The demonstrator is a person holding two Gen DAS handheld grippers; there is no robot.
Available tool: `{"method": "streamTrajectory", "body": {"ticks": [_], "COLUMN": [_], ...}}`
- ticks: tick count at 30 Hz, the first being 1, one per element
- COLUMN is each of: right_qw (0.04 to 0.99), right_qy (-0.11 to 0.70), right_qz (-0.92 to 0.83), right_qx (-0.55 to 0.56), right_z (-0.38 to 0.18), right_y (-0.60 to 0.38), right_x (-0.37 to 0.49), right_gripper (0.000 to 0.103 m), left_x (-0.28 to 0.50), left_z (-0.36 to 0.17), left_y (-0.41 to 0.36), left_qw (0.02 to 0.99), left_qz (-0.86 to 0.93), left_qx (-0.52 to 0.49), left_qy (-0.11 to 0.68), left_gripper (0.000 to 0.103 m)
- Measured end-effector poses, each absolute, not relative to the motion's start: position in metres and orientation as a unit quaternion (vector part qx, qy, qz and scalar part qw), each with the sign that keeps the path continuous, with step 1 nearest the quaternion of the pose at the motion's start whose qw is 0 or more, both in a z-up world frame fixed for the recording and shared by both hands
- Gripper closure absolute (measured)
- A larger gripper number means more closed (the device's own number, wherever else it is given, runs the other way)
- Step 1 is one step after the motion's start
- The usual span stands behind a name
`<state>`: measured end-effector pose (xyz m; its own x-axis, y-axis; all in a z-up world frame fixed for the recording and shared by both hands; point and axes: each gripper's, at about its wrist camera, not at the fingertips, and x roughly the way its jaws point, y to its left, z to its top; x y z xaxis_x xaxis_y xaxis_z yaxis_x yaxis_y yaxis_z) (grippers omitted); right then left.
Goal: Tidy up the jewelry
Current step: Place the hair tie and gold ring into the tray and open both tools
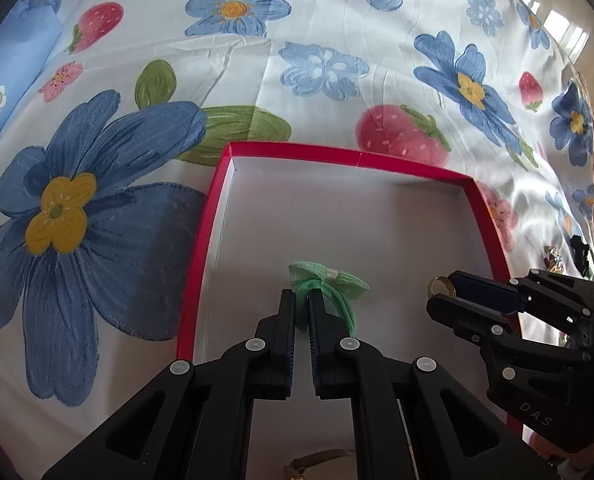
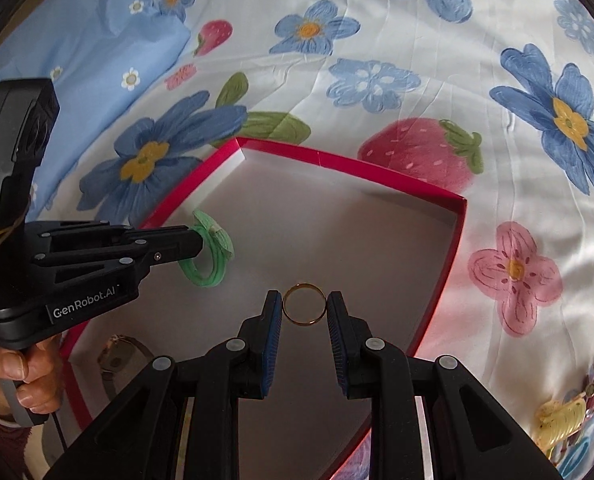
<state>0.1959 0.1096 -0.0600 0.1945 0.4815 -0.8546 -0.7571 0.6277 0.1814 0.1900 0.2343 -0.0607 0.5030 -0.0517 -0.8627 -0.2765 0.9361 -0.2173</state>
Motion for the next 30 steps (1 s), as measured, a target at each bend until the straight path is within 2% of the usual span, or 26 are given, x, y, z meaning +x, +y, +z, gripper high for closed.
{"method": "streamTrajectory", "body": {"ticks": [8,12,14,20,22,25,26,30], "right_qw": [0.754,0.754,0.754,0.759,0.763,0.771,0.775,0.789], "right_qy": [0.489,0.485,0.485,0.487,0.483,0.473,0.469,0.458], "right_qz": [0.406,0.407,0.407,0.407,0.409,0.414,0.414,0.407], "right_qx": [-0.167,-0.173,-0.172,-0.149,-0.134,-0.099,-0.088,-0.054], "right_z": [-0.068,-0.069,-0.069,-0.063,-0.056,-0.041,-0.035,-0.020], "right_y": [0.114,0.114,0.115,0.108,0.102,0.088,0.081,0.049], "right_x": [0.195,0.194,0.194,0.194,0.193,0.189,0.188,0.183], "right_gripper": [0.079,0.079,0.079,0.078,0.077,0.068,0.065,0.064], "left_x": [0.196,0.196,0.195,0.178,0.170,0.155,0.150,0.133], "left_z": [-0.073,-0.073,-0.072,-0.059,-0.052,-0.040,-0.035,-0.021], "left_y": [0.234,0.234,0.234,0.236,0.237,0.237,0.235,0.222], "left_qw": [0.846,0.846,0.845,0.852,0.856,0.863,0.865,0.872], "left_qz": [0.071,0.075,0.080,0.092,0.094,0.096,0.096,0.084], "left_qx": [-0.162,-0.162,-0.163,-0.169,-0.180,-0.199,-0.202,-0.203], "left_qy": [0.502,0.503,0.502,0.487,0.475,0.455,0.449,0.437], "left_gripper": [0.096,0.092,0.083,0.082,0.077,0.064,0.064,0.061]}}
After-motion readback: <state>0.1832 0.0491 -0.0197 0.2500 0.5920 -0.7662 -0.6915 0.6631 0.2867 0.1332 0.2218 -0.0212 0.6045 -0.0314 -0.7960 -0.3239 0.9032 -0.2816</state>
